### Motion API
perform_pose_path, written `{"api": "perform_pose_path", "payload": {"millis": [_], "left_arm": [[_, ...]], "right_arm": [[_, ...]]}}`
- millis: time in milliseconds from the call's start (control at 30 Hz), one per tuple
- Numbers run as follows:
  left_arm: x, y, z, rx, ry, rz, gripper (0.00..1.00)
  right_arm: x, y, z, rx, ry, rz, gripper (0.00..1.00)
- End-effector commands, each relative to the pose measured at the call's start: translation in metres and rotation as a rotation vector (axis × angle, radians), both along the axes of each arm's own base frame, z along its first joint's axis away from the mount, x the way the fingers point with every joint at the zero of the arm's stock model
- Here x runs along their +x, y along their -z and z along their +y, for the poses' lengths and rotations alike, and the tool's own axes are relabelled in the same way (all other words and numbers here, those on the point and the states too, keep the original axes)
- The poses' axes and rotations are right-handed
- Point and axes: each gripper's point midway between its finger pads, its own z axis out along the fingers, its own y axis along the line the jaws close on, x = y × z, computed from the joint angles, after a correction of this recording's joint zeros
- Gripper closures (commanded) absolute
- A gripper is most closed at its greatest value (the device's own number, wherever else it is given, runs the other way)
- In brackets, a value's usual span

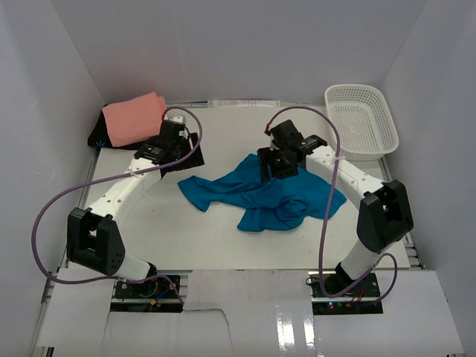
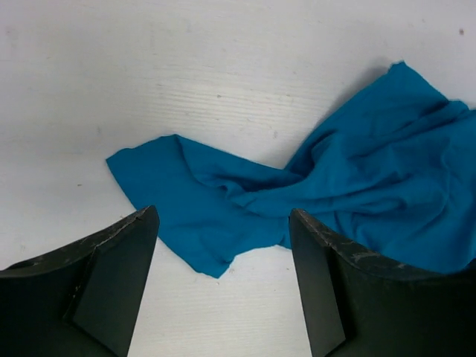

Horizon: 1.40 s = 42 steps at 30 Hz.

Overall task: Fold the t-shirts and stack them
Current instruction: Move the tshirt to the center of the board

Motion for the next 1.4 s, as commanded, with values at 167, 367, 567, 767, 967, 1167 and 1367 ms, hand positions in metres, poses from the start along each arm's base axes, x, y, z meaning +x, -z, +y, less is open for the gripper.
{"api": "perform_pose_path", "payload": {"millis": [167,367,567,767,967,1167,1367], "left_arm": [[-0.003,0.007,0.096,-0.32,-0.287,0.11,0.21],[-0.01,0.012,0.119,-0.424,-0.443,0.119,0.2],[-0.01,0.019,0.131,-0.396,-0.464,0.112,0.2],[-0.012,0.017,0.151,-0.373,-0.529,0.073,0.19],[-0.018,0.017,0.165,-0.392,-0.597,0.051,0.18],[-0.029,0.02,0.172,-0.388,-0.639,0.002,0.18],[-0.028,0.014,0.18,-0.385,-0.651,-0.019,0.17]], "right_arm": [[0.005,-0.028,0.111,0.084,-0.28,-0.138,0.18],[-0.006,-0.029,0.161,0.017,-0.448,-0.177,0.07],[-0.011,-0.028,0.184,0.073,-0.487,-0.183,0.03],[-0.008,-0.029,0.196,0.079,-0.512,-0.191,0.02],[-0.01,-0.018,0.222,0.067,-0.578,-0.183,0.02],[-0.009,0.007,0.245,0.081,-0.623,-0.127,0.02],[-0.01,0.033,0.257,0.082,-0.669,-0.079,0.02]]}}
